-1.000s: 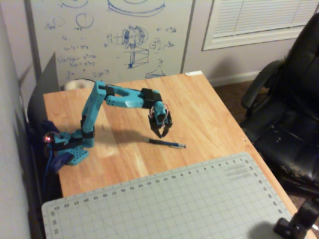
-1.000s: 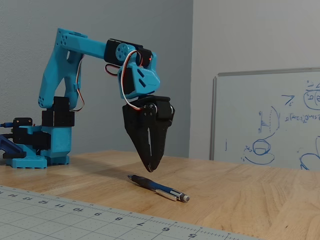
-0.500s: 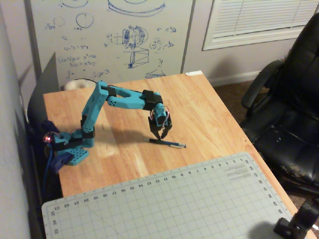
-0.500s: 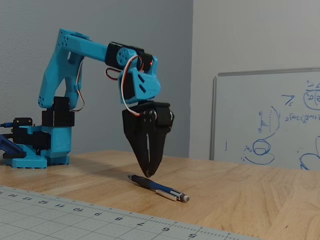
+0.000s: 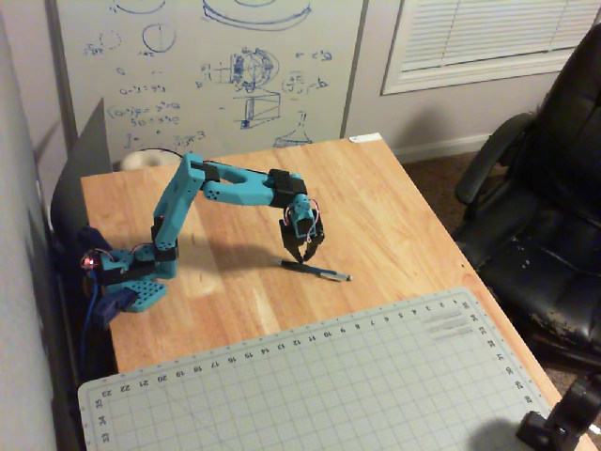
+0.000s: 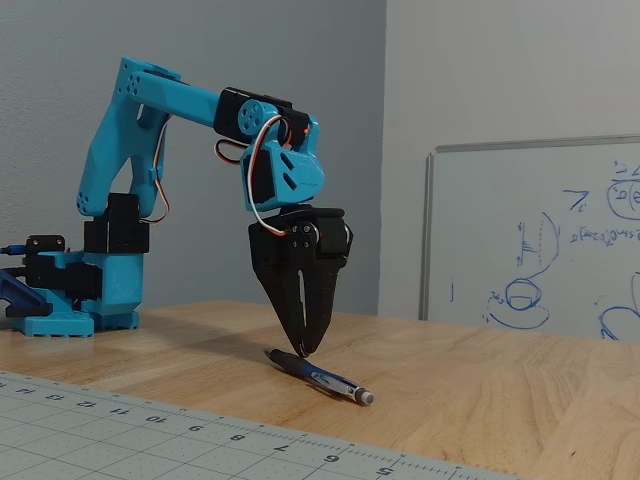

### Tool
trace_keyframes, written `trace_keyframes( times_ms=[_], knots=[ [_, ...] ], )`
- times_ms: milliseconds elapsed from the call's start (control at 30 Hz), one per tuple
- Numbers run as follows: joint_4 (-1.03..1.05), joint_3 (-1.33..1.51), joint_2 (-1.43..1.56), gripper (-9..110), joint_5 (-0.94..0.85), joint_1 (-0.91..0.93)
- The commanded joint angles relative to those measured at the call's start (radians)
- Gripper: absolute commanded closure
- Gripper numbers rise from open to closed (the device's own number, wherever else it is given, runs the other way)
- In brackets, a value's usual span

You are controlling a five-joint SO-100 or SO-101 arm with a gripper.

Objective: Touch the pen.

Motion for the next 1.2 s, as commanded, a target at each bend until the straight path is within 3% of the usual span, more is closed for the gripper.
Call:
trace_keyframes(
  times_ms=[0,1167],
  knots=[
    [-0.008,-0.074,0.017,101,-0.006,0.012],
    [-0.008,-0.074,0.003,101,-0.006,0.014]
  ],
)
